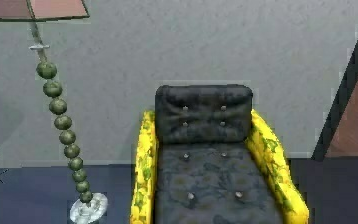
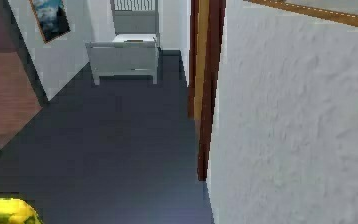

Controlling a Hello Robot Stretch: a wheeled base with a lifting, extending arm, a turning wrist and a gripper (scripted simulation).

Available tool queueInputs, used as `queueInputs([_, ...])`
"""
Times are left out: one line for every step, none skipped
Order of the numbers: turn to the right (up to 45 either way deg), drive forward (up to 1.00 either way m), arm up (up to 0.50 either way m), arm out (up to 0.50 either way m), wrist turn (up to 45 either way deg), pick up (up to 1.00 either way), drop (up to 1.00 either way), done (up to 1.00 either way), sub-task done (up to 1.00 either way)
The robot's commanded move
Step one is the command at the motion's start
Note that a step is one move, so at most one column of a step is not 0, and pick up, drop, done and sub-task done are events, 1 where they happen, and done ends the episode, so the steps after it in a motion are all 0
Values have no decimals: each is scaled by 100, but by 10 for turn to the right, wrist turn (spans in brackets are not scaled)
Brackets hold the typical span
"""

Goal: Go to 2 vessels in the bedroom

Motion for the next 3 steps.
queueInputs([0, 10, 0, 0, 0, 0, 0, 0, 0])
queueInputs([450, 0, 0, 0, 0, 0, 0, 0, 0])
queueInputs([330, 0, 0, 0, 0, 0, 0, 0, 0])
